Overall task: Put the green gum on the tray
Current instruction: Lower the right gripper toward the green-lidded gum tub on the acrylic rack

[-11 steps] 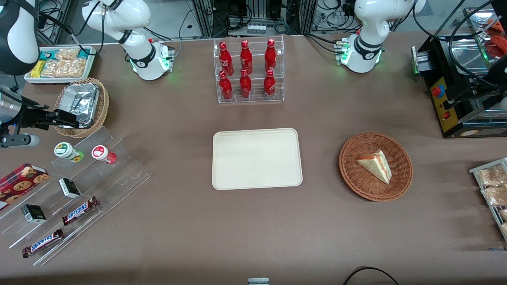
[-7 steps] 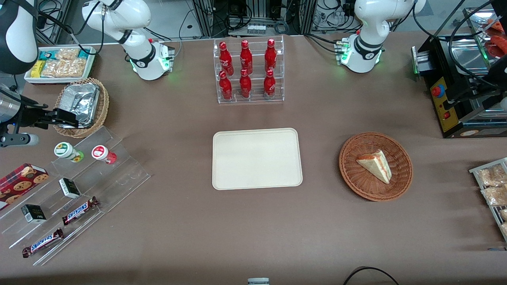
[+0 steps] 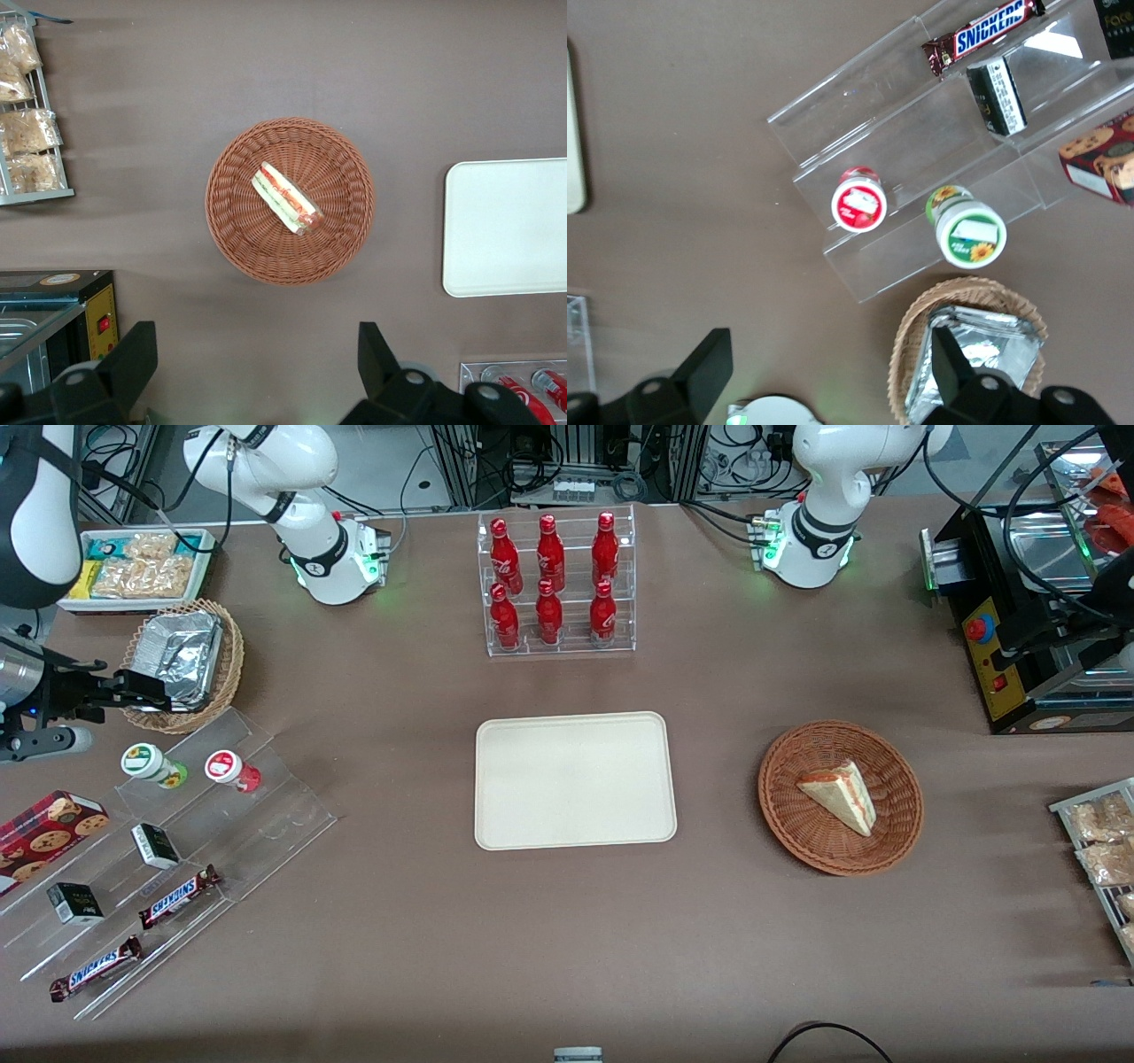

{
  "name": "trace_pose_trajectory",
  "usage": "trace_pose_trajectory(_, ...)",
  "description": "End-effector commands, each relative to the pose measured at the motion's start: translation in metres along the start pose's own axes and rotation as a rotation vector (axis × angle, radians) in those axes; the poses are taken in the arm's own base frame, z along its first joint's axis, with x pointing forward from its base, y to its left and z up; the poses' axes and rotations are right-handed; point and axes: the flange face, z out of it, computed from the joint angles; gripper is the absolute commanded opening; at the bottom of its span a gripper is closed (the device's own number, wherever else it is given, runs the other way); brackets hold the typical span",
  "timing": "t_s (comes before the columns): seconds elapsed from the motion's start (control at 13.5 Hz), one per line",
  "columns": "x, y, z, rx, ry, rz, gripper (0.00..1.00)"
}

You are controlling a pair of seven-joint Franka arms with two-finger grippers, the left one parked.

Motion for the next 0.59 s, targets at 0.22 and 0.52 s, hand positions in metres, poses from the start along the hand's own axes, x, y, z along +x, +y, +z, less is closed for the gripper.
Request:
trace_pose_trajectory(0.22, -0.010, 0.043, 0.039, -0.030, 0.042, -0.272, 1.00)
trace_pose_trajectory(0.52, -0.016, 0.077, 0.070, -0.063, 0.091, -0.470, 1.00)
